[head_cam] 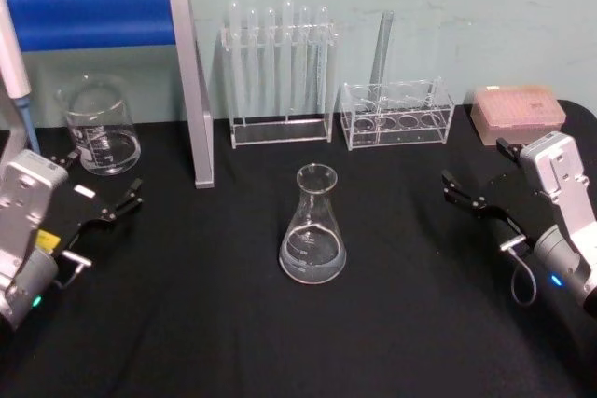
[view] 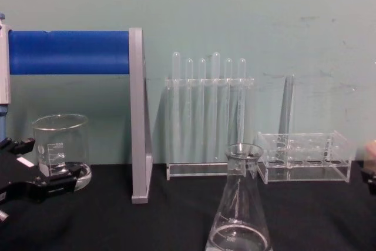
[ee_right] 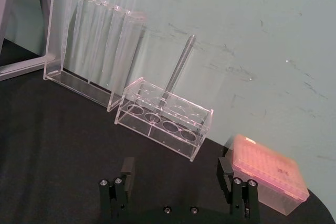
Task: Grasp the erlenmeyer flask with one hand, shake it three times, then place it back.
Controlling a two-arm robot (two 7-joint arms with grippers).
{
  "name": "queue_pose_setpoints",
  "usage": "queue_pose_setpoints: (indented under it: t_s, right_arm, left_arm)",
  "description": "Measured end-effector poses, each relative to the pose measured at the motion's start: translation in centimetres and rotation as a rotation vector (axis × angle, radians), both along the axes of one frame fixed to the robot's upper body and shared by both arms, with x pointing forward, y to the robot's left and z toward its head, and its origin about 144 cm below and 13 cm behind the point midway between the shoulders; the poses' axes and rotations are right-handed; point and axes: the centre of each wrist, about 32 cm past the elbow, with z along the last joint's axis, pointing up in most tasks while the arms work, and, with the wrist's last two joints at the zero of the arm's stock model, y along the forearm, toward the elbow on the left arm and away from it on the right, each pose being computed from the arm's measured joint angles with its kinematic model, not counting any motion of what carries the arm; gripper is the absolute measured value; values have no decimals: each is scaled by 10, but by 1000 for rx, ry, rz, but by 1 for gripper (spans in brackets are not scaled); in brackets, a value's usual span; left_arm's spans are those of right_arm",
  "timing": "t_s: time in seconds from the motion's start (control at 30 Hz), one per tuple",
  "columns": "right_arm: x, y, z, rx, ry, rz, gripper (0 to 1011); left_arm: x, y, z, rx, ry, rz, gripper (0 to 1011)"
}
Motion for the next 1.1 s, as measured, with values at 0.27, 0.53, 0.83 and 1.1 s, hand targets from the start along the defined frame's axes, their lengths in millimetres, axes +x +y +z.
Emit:
queue_pose_setpoints:
  t_s: [0.27,0.53,0.83,1.1]
  right_arm:
    - [0,0,0,0,0,0,1003]
    - [0,0,0,0,0,0,1003]
    - [0,0,0,0,0,0,1002]
    - [-6,2,2,42,1,27,1002]
  left_arm:
    - [0,0,0,0,0,0,1001]
    - [0,0,0,0,0,0,1001]
    - [0,0,0,0,0,0,1001]
    - [0,0,0,0,0,0,1001]
